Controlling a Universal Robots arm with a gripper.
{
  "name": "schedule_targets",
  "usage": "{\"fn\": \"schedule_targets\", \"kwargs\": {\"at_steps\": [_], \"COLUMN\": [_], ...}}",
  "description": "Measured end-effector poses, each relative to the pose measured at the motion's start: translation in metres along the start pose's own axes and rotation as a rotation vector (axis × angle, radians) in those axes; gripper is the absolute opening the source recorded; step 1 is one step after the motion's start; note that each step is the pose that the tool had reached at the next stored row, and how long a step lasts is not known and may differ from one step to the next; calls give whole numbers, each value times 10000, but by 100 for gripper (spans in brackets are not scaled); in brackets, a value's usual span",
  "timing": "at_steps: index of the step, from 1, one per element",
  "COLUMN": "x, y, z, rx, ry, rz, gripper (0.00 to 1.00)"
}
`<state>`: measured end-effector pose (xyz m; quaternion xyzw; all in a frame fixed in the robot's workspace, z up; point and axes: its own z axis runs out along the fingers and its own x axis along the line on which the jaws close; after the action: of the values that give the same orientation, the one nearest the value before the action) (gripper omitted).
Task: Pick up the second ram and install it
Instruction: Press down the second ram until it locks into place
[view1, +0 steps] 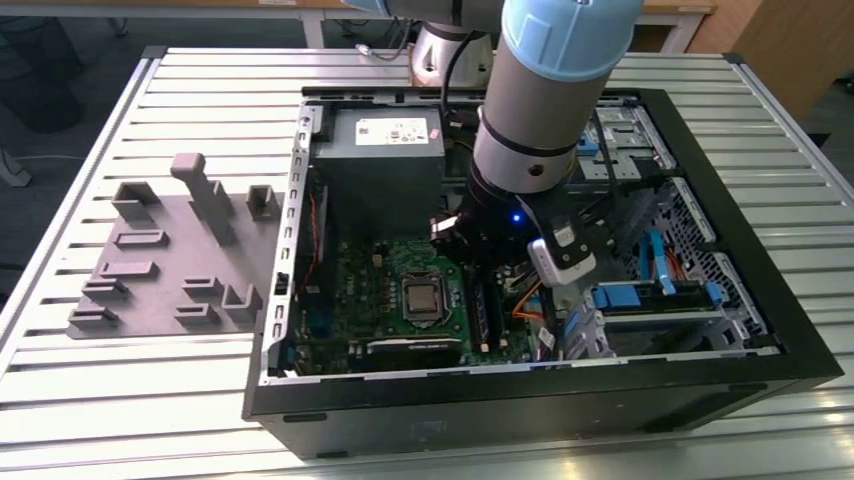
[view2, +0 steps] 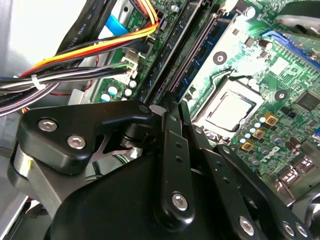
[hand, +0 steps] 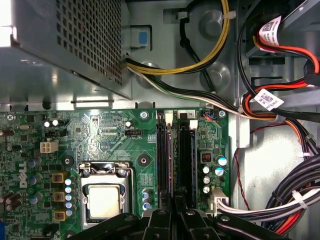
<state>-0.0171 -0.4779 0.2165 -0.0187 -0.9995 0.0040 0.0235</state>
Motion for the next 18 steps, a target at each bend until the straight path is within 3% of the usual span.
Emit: {"fn": "schedule_targets", "kwargs": {"at_steps": [18], "x": [3], "y": [0], "z": [-19], "rx": [-54], "ry": [2], "rz": [-38], "gripper": [14]}}
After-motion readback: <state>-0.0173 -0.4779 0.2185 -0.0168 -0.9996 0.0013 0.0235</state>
